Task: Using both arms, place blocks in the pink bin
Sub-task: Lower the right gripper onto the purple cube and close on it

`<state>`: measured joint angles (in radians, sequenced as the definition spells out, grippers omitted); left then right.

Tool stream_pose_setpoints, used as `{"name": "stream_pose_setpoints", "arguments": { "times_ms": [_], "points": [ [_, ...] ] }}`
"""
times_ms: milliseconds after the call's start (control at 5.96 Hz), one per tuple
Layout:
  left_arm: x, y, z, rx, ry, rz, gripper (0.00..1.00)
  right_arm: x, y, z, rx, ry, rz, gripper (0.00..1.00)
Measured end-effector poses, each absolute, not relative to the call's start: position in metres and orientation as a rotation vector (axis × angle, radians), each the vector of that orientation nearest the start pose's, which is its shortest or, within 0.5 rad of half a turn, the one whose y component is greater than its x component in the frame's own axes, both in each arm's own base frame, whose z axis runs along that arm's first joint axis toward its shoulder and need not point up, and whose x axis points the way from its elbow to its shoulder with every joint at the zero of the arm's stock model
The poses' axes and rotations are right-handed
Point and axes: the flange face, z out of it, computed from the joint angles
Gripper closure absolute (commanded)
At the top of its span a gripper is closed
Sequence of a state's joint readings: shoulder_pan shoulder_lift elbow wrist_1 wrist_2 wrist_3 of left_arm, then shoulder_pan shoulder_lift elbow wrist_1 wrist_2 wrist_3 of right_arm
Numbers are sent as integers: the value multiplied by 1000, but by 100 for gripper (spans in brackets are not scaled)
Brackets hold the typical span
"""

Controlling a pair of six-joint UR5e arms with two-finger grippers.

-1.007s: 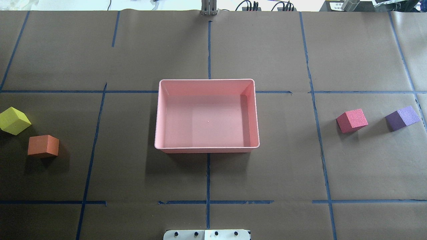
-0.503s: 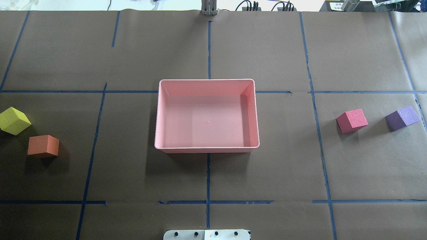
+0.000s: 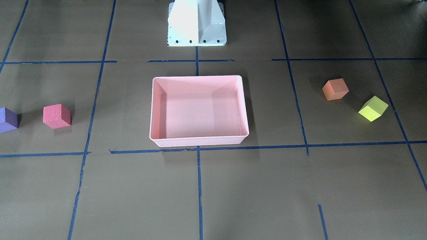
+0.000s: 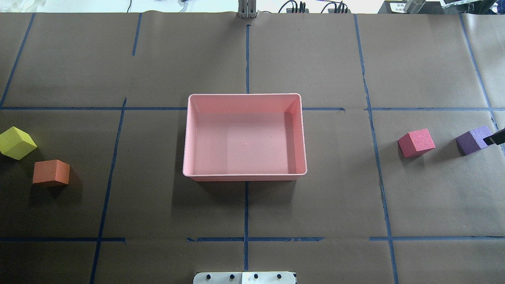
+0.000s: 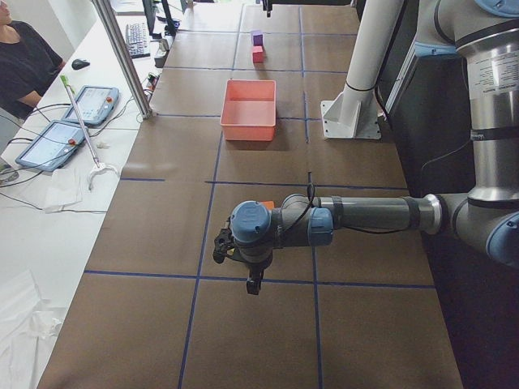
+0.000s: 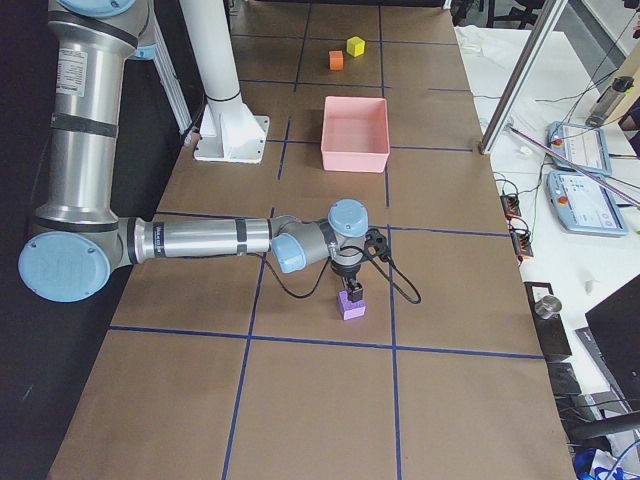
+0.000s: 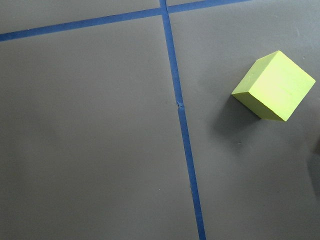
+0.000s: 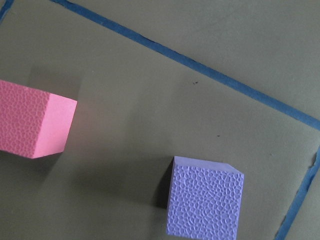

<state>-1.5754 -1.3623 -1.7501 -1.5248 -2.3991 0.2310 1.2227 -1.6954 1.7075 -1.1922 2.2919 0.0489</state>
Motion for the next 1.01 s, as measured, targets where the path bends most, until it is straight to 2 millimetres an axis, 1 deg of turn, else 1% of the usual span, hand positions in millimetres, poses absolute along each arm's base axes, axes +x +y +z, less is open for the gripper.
{"name": "stream_pose_setpoints", "arguments": {
  "times_ms": [168,336,503,671,1007],
  "points": [
    [-62,-398,665,27,832,182,0,-100,-460,627,209,-762,-423,0],
    [-62,-398,664,27,832,182,0,-103,-460,647,166,-763,-398,0],
    [-62,-398,664,28,833,182,0,-104,-460,660,128,-767,-362,0],
    [-62,-398,663,30,835,182,0,-108,-461,663,112,-764,-337,0],
    [-62,-399,661,34,837,184,0,-120,-466,662,112,-745,-341,0]
  ]
}}
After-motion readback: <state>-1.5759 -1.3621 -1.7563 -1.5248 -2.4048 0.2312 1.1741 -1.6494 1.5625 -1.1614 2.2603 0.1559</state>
